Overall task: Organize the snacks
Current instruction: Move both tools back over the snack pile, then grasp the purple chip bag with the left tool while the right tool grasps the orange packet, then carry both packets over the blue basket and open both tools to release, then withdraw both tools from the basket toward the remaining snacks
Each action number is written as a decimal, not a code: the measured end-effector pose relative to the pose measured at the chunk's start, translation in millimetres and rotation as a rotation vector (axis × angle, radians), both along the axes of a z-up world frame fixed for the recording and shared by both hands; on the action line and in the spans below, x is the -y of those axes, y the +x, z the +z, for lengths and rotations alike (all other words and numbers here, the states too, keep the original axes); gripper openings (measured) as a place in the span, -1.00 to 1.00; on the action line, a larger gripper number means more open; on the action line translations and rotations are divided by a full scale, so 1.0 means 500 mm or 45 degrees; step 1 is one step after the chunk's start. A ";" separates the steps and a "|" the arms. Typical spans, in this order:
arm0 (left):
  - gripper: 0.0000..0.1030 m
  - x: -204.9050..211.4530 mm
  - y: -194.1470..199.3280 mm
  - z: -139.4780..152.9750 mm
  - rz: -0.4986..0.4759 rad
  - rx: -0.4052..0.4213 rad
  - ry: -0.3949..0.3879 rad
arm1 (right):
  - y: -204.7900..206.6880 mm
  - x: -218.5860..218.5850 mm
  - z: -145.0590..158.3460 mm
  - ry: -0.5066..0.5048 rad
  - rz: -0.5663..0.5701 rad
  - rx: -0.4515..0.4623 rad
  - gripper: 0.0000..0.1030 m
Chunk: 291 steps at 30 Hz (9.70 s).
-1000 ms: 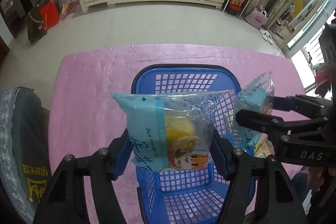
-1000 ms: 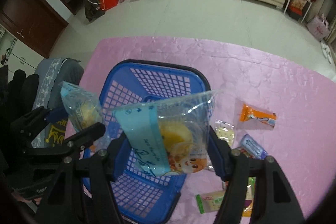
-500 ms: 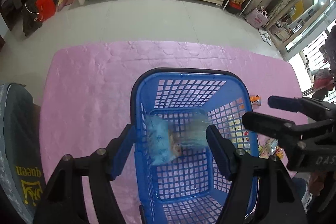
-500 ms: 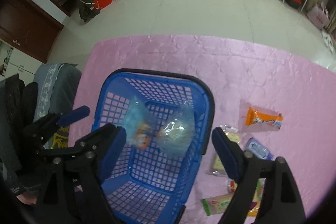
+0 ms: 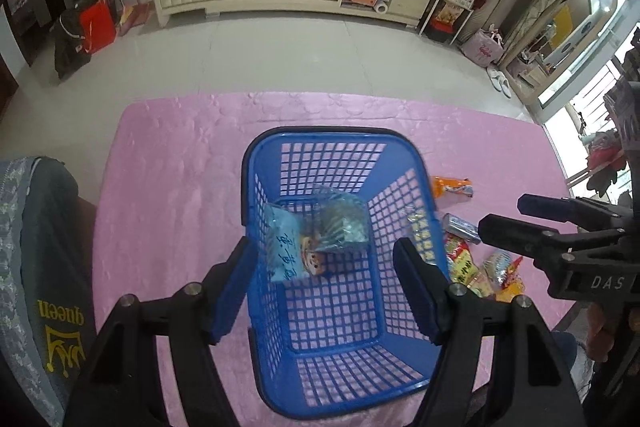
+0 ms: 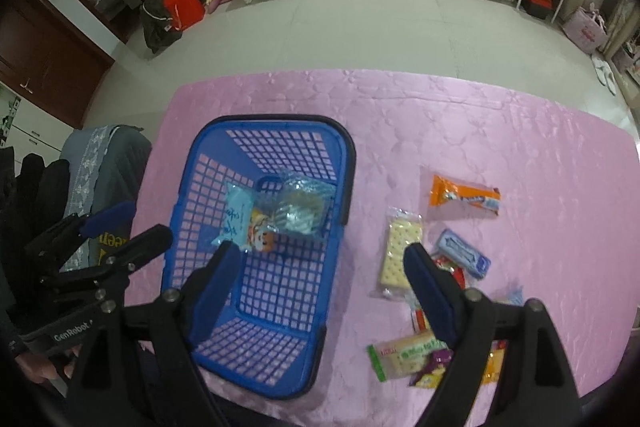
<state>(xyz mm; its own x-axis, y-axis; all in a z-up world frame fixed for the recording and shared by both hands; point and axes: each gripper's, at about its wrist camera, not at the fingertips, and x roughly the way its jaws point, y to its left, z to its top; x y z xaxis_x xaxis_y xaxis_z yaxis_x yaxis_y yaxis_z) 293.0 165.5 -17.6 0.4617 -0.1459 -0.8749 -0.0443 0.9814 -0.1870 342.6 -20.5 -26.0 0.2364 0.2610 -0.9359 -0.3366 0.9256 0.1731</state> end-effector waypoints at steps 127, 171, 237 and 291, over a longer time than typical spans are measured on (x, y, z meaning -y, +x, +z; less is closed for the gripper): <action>-0.30 0.473 -0.102 -0.328 -0.289 -0.239 0.047 | -0.143 0.310 -0.408 -0.353 -0.157 -0.116 0.58; -0.13 0.521 -0.133 -0.364 -0.276 -0.250 0.190 | -0.242 0.383 -0.359 -0.096 -0.134 -0.031 -0.35; 0.03 0.015 0.100 -0.111 -0.020 0.005 0.179 | 0.011 -0.164 -0.176 -0.182 0.314 0.262 0.21; 0.44 0.250 -0.245 0.111 -0.093 0.340 0.148 | -0.321 0.158 0.034 0.029 -0.119 0.587 0.70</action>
